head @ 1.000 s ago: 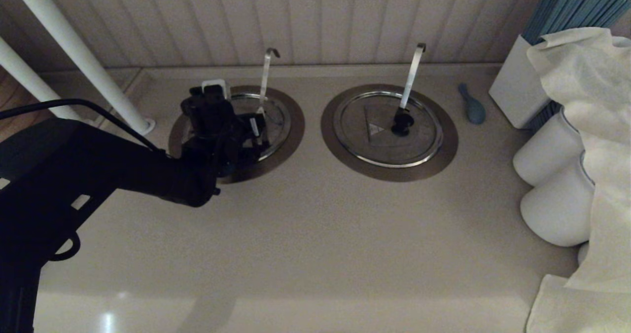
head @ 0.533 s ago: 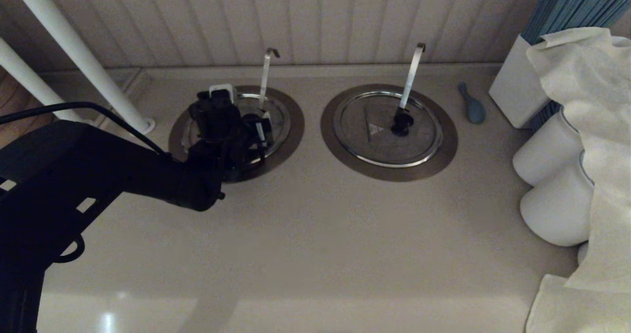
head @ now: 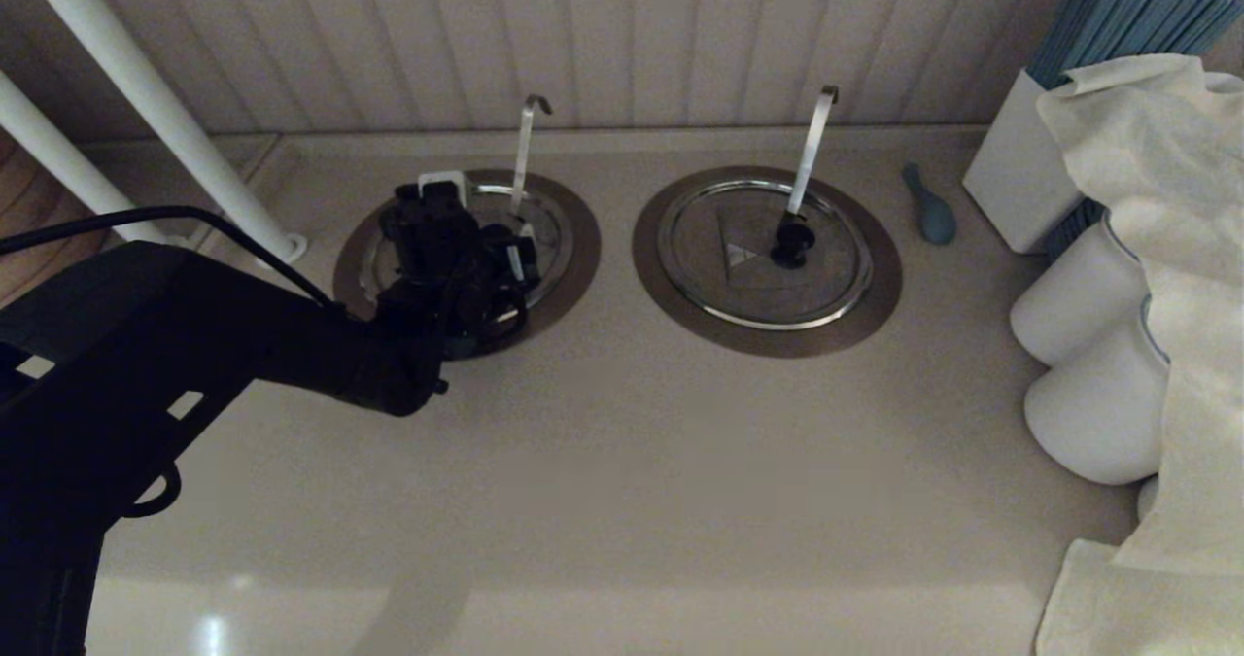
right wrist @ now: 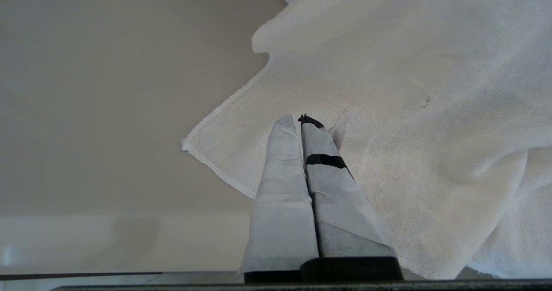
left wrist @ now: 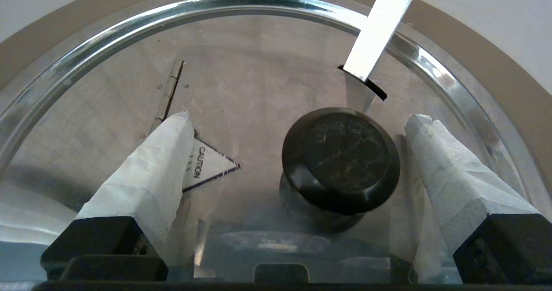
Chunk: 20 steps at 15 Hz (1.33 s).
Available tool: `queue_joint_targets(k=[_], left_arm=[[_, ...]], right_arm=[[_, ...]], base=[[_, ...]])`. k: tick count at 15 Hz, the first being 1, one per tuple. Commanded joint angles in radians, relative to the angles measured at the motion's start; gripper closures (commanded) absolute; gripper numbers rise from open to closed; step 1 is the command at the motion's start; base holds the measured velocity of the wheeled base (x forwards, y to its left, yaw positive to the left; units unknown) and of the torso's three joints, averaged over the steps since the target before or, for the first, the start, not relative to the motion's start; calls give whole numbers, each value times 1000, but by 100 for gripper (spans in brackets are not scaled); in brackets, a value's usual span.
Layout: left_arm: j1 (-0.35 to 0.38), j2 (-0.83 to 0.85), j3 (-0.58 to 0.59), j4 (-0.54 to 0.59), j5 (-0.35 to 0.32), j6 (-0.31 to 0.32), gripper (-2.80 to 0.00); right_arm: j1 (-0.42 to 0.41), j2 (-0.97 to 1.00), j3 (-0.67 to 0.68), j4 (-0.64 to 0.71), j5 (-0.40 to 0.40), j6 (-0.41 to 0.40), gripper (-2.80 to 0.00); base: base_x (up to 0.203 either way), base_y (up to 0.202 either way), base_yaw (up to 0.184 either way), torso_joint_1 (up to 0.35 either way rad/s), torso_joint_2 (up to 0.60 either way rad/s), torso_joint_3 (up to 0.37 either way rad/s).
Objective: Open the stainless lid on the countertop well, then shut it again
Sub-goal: Open the lid
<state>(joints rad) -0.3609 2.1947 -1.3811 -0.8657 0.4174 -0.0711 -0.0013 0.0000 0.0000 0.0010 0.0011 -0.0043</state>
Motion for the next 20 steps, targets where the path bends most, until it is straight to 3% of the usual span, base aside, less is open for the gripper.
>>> queue_joint_targets(k=[1,20], left_arm=[[11,11,-7,-1,3,-1,-280],[64,-53,-23,11,-3,-2,-280]], right_arm=[[1,0,0,1,0,0,0],[0,0,0,-1,0,0,0]], base=[[0,0,0,0,0,0],[0,0,0,0,0,0]])
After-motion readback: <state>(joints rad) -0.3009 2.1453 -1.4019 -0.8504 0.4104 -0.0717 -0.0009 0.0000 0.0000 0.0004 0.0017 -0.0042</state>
